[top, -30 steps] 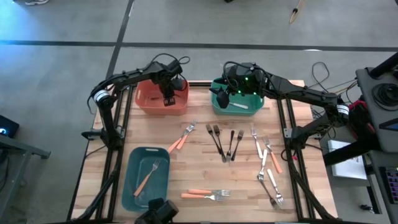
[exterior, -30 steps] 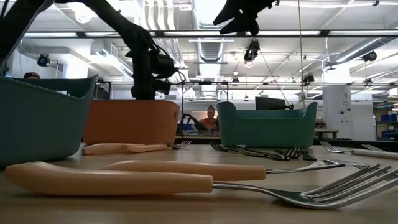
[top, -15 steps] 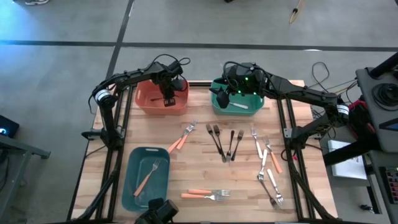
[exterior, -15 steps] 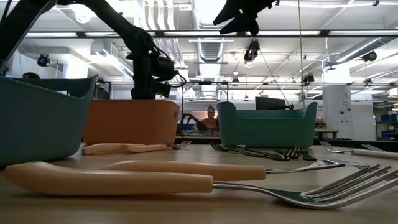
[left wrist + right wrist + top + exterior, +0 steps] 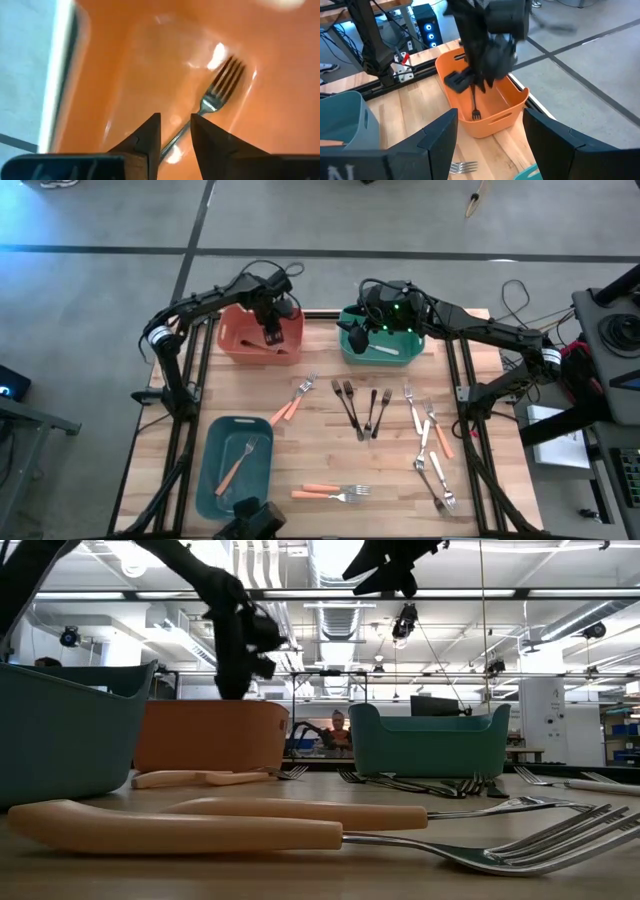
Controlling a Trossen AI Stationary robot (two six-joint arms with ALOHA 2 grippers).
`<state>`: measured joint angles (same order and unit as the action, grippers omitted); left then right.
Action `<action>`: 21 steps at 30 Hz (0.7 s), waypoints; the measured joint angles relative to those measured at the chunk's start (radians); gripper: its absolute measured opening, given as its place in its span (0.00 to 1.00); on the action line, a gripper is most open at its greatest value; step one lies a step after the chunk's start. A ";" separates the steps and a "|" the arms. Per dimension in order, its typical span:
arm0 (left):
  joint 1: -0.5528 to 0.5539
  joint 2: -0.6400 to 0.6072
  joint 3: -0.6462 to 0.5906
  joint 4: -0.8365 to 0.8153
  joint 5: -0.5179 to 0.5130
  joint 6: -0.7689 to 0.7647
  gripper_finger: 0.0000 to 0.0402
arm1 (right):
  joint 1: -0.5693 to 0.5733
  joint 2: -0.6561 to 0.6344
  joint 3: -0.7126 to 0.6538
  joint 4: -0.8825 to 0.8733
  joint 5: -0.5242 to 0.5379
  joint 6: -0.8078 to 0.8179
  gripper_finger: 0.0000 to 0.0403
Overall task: Sort silverware by color (type)
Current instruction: Put the black fork into the orange bin
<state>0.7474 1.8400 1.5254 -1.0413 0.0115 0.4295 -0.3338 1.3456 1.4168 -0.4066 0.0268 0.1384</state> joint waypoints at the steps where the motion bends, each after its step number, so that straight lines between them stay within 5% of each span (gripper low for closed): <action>1: -0.003 -0.021 0.020 0.002 -0.001 -0.027 0.22 | 0.000 0.000 0.000 0.000 0.000 0.007 0.53; 6: -0.045 -0.183 0.100 0.055 -0.002 -0.187 0.19 | 0.002 0.000 0.000 -0.004 -0.009 0.105 0.53; 15: -0.272 -0.502 0.035 0.259 -0.008 -0.653 0.19 | 0.066 0.001 0.000 -0.094 -0.089 0.274 0.53; 21: -0.561 -0.605 -0.036 0.317 -0.210 -0.825 0.19 | 0.146 0.001 0.000 -0.148 -0.091 0.367 0.53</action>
<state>0.1865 1.2350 1.4890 -0.7247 -0.1988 -0.3958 -0.1881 1.3466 1.4166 -0.5543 -0.0643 0.5055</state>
